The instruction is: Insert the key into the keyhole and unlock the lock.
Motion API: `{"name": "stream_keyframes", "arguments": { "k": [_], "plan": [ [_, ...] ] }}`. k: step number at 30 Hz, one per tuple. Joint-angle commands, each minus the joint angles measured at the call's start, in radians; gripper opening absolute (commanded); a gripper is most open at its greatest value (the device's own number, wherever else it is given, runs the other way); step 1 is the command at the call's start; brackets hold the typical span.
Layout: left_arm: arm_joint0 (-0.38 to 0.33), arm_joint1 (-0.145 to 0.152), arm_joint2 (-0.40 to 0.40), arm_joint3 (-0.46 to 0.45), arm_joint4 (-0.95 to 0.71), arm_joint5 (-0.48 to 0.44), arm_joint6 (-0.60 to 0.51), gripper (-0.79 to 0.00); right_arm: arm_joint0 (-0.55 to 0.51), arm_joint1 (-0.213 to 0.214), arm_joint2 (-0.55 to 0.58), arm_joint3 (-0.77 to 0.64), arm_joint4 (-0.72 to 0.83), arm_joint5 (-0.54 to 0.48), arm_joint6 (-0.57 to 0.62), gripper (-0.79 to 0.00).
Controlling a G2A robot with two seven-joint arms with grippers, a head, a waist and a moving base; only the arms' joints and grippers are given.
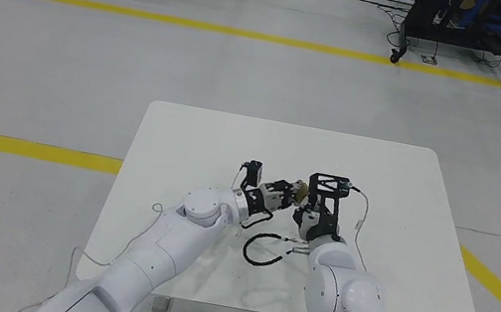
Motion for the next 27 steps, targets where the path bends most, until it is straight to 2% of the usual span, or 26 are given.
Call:
{"name": "stream_keyframes", "arguments": {
  "k": [1, 2, 3, 4, 12, 19, 22, 24, 27],
  "plan": [
    [0.002, -0.001, -0.004, -0.001, -0.005, 0.006, -0.004, -0.785, 0.002, -0.003, -0.001, 0.003, -0.002, 0.002, 0.000, -0.739],
    [0.003, -0.001, -0.007, -0.001, -0.011, 0.011, -0.006, -0.785, 0.002, -0.005, 0.000, 0.001, 0.003, 0.002, 0.001, -0.493],
    [0.003, -0.001, -0.011, -0.001, -0.018, 0.017, -0.009, -0.785, 0.001, -0.006, 0.003, -0.001, 0.006, 0.000, -0.002, -0.065],
    [0.004, -0.001, -0.014, -0.001, -0.025, 0.022, -0.012, -0.785, -0.002, -0.007, 0.007, -0.004, 0.011, -0.001, -0.007, 0.000],
    [-0.001, -0.007, -0.034, 0.011, -0.075, 0.082, -0.008, -0.785, -0.059, -0.007, 0.079, -0.064, 0.120, -0.073, -0.059, 0.000],
    [-0.004, -0.012, -0.038, 0.020, -0.077, 0.092, -0.007, -0.785, -0.059, -0.007, 0.079, -0.064, 0.120, -0.073, -0.059, 0.000],
    [0.002, -0.014, -0.045, 0.020, -0.112, 0.128, -0.026, -0.785, -0.059, -0.007, 0.079, -0.064, 0.120, -0.073, -0.059, 0.000],
    [0.004, -0.013, -0.058, 0.014, -0.146, 0.169, -0.047, -0.785, -0.070, -0.009, 0.101, -0.082, 0.218, -0.113, -0.078, 0.000],
    [0.016, -0.004, -0.094, -0.014, -0.193, 0.233, -0.071, -0.785, -0.110, -0.005, 0.229, -0.089, 0.509, -0.312, -0.113, 0.000]
  ]
}}
